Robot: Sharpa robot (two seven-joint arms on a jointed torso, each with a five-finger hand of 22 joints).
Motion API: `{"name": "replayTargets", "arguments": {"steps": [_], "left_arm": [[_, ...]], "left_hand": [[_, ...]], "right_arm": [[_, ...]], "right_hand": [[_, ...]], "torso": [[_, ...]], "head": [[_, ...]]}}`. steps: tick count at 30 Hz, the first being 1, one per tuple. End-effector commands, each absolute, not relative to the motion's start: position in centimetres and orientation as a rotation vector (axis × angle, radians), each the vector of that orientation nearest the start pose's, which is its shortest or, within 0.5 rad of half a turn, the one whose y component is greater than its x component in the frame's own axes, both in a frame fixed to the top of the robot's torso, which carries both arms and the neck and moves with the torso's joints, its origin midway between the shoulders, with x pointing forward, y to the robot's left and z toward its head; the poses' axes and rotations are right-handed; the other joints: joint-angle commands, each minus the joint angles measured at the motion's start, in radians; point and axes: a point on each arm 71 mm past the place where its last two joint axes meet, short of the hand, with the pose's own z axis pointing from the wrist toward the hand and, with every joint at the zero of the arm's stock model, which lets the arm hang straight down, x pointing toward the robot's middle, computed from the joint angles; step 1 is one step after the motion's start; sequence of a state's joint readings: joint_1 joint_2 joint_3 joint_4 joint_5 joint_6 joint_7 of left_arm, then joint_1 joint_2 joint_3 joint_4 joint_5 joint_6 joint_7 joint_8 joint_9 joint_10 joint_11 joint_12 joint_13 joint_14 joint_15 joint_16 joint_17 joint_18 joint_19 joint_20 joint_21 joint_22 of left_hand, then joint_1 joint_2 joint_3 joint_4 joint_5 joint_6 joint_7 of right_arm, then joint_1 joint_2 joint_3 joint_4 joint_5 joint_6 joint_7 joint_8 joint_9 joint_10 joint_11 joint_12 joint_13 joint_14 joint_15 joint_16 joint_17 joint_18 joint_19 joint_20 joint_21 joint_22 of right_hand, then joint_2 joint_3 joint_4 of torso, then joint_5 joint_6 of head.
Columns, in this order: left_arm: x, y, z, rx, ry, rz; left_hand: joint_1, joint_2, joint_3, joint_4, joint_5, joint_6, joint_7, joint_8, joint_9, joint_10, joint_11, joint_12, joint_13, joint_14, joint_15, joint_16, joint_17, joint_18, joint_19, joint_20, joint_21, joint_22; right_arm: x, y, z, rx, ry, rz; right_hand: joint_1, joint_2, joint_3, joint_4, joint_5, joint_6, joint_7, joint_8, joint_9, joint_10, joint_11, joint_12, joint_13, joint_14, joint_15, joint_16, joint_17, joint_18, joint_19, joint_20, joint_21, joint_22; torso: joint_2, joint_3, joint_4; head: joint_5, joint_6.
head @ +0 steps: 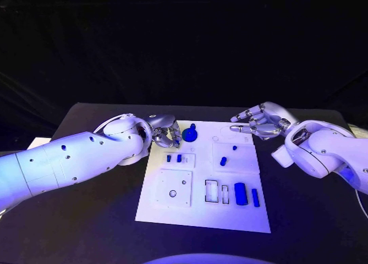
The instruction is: Assemble the parts on the task board
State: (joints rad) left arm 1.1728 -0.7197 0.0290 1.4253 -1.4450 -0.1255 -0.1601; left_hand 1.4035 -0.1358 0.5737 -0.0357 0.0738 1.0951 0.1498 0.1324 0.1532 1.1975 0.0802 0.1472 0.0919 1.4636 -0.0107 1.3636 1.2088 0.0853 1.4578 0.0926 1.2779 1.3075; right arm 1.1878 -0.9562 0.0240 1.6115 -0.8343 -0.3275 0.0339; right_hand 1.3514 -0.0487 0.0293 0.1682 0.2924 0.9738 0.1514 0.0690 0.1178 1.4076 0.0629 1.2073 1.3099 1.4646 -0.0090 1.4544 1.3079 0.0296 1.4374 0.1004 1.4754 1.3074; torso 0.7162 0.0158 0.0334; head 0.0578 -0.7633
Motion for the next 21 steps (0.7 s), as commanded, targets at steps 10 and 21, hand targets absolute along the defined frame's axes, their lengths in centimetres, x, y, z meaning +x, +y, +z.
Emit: {"name": "replayTargets", "arguments": {"steps": [10, 21], "left_arm": [[50.35, 16.39, -19.76, 0.194, 1.88, -0.608], [50.36, 16.07, -20.27, 0.207, 1.894, -0.593]], "left_hand": [[-0.012, 0.0, 0.003, 0.0, 0.003, 0.01, 0.0, -0.004, -0.001, 0.006, -0.002, -0.003, 0.0, 0.033, 0.005, 0.004, -0.001, -0.018, 0.005, 0.003, 0.004, 0.05], [-0.013, -0.001, 0.003, 0.0, 0.002, 0.01, 0.0, -0.005, -0.001, 0.007, -0.003, -0.005, 0.001, 0.032, 0.005, 0.003, -0.003, -0.018, 0.004, 0.003, 0.003, 0.049]], "right_arm": [[47.47, -23.06, -16.16, 0.408, 1.69, 1.042], [47.46, -23.04, -16.17, 0.405, 1.692, 1.044]], "right_hand": [[-0.002, 0.008, -0.006, 0.001, 0.006, 0.006, -0.003, 0.004, 0.002, -0.001, -0.002, -0.002, 0.027, 0.063, -0.002, -0.006, 0.072, 0.016, -0.009, 0.001, -0.007, 0.087], [-0.002, 0.008, -0.006, 0.001, 0.006, 0.006, -0.003, 0.004, 0.002, -0.001, -0.002, -0.002, 0.027, 0.063, -0.002, -0.006, 0.072, 0.016, -0.009, 0.001, -0.007, 0.087]], "torso": [[-0.001, 0.0, 0.0008], [0.0, -0.0001, 0.0003]], "head": [[0.001, -0.001], [-0.001, -0.002]]}}
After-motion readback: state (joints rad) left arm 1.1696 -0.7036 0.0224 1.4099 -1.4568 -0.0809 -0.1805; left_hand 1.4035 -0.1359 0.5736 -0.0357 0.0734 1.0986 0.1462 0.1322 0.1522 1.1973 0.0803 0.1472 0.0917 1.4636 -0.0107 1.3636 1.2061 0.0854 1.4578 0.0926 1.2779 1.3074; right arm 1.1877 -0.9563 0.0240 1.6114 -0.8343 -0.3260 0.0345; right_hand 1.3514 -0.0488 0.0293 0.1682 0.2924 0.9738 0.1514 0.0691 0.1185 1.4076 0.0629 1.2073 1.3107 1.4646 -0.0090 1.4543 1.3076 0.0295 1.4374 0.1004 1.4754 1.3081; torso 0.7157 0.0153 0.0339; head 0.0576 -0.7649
